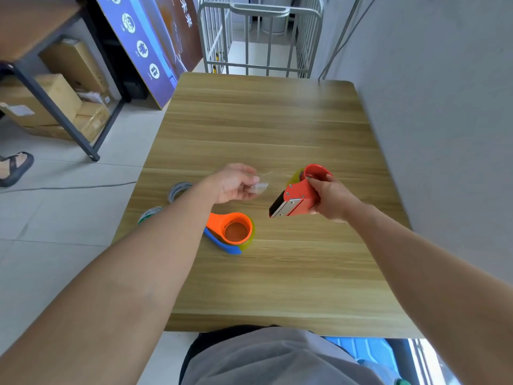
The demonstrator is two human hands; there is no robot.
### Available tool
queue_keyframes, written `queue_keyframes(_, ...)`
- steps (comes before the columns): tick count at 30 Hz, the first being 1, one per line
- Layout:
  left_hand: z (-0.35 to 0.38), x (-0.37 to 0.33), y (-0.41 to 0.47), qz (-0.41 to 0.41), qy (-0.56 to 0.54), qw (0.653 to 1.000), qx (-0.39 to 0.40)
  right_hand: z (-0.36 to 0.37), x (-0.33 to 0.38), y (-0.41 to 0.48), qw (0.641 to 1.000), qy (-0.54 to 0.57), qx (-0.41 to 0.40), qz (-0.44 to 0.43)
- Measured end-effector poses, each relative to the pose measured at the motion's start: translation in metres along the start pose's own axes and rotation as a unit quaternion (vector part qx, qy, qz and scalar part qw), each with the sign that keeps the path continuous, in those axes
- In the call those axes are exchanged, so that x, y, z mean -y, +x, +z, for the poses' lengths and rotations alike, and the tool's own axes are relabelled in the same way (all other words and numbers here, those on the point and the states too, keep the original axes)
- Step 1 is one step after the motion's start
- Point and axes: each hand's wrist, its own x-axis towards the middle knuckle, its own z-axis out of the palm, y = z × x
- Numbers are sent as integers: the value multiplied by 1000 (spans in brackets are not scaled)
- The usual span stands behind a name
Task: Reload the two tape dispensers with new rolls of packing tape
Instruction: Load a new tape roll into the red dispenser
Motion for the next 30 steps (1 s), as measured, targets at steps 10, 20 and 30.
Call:
queue_keyframes(10, 1, -12, -13, -116, 4, 992, 43, 9, 22, 11, 998, -11, -21, 56)
queue_keyframes(20, 0, -2, -20, -134, 58, 988, 46, 16, 27, 9, 990, 78, 60, 99)
queue_keyframes(30, 44, 48, 9, 88, 106, 970, -202, 36, 38, -2, 989, 71, 39, 127)
